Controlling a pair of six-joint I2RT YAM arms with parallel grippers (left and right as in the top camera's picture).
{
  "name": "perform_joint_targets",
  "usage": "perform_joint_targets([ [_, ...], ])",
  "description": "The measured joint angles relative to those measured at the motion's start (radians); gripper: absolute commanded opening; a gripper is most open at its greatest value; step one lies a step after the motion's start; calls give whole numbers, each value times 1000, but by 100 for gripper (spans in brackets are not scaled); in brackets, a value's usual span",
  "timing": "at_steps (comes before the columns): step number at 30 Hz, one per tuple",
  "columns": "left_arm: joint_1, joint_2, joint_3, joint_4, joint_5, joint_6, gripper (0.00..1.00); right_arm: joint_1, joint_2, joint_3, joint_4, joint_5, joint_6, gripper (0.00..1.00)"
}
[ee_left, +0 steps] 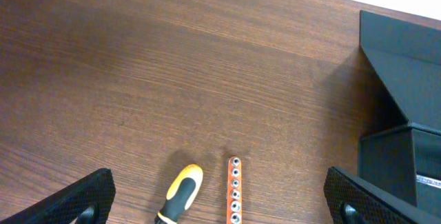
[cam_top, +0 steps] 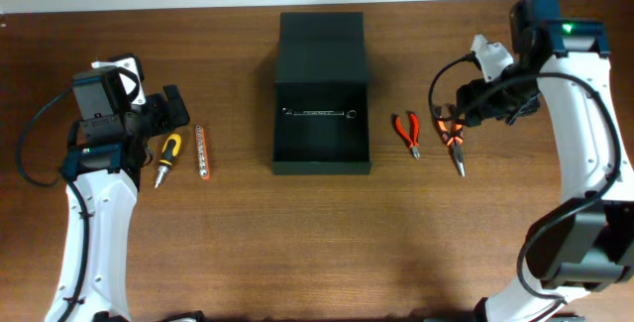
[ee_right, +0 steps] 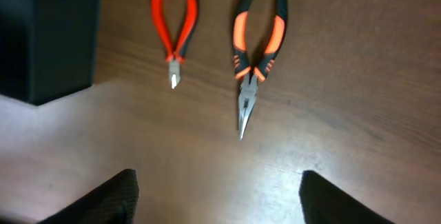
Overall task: Pack container
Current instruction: 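Move the right gripper over the orange-black needle-nose pliers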
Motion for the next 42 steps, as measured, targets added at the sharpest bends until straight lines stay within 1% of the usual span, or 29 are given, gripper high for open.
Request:
perform_joint_targets([
  [4, 0, 0, 0, 0, -3, 0, 99, -1, 37, -149, 164, 3, -3, 99],
  [9, 0, 0, 0, 0, -3, 0, 99, -1, 56, -270, 262, 3, -2, 99],
  [14, 0, 0, 0, 0, -3, 0, 99, -1, 56, -301, 338, -14, 5, 99],
  [17, 0, 0, 0, 0, -3, 0, 99, -1, 56, -303, 386, -26, 5, 92],
  [19, 0, 0, 0, 0, -3, 0, 99, -1, 56, -303, 403, -28, 8, 88],
  [25, 0, 0, 0, 0, -3, 0, 99, -1, 69, -303, 410, 1, 48, 85],
  [32, 0, 0, 0, 0, -3, 0, 99, -1, 151, -303, 420, 35, 124, 82],
  [42, 0, 0, 0, 0, -3, 0, 99, -1, 204, -303, 423, 47, 184, 68],
])
